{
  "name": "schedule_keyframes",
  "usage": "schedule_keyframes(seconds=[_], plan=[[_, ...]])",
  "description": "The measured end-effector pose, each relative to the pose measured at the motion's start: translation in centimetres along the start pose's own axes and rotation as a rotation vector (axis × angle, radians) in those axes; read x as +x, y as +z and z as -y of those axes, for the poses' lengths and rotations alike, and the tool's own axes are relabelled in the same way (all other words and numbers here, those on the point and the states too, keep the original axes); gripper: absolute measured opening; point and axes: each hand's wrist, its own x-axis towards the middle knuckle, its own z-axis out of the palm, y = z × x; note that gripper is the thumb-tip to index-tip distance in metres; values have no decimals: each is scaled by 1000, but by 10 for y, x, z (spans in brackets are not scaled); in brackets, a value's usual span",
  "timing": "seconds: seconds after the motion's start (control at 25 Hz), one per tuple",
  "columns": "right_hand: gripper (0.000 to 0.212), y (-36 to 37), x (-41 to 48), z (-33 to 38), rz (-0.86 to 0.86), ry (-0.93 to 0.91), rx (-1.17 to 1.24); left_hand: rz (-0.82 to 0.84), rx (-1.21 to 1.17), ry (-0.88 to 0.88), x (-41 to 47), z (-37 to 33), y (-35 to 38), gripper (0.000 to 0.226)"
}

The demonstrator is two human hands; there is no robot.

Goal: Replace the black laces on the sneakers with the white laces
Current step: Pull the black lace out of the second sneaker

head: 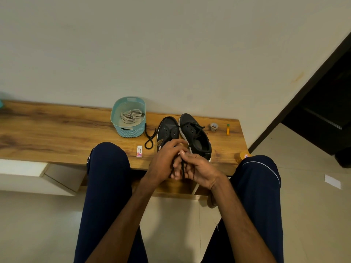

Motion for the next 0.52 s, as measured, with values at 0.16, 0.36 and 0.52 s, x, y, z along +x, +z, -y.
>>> schedule_keyframes(seconds=[0.16, 0.36, 0.52], plan=[[44, 0, -1, 3, 87, -123, 238, 46, -315, -75, -5, 0, 4, 29], [45, -5, 4, 8, 25, -332, 363, 82, -332, -181, -8, -12, 17, 22], [38, -18, 5, 19, -123, -472, 216, 97, -307, -111, -6, -20, 15, 9]])
